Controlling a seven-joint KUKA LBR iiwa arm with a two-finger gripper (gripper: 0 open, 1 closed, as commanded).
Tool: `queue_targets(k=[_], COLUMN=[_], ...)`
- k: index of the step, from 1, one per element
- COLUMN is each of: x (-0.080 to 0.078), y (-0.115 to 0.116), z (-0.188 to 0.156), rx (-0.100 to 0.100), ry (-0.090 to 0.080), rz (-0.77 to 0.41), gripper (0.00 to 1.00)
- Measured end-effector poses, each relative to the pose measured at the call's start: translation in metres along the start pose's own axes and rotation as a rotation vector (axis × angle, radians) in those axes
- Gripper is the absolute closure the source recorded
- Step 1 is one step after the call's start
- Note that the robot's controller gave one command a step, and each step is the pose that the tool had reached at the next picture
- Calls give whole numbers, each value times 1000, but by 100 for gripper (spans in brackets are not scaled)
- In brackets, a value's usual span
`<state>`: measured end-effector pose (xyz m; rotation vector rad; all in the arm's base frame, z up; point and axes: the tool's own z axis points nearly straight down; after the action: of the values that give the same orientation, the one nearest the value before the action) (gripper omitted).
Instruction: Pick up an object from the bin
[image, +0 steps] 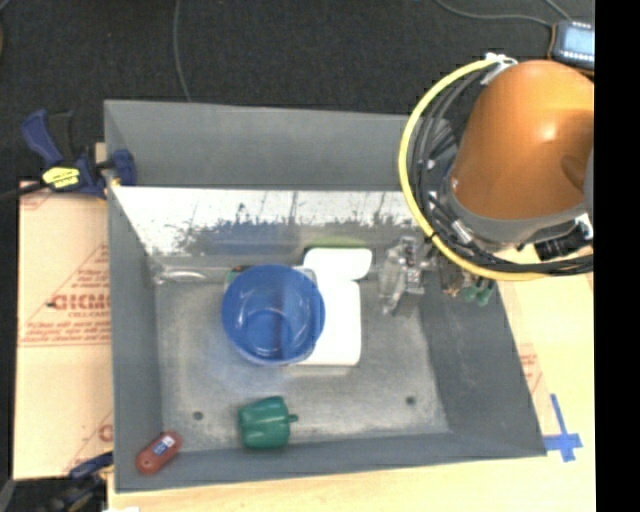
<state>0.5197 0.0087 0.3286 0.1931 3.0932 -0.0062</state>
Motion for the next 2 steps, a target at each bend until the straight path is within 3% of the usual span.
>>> queue_targets(k=[1,2], x=[-11,-3], y=[-6,12], z=[-88,-15], rx=[-1,0], ry=[-15,-4], rz=[-5,-41], gripper=[100,100])
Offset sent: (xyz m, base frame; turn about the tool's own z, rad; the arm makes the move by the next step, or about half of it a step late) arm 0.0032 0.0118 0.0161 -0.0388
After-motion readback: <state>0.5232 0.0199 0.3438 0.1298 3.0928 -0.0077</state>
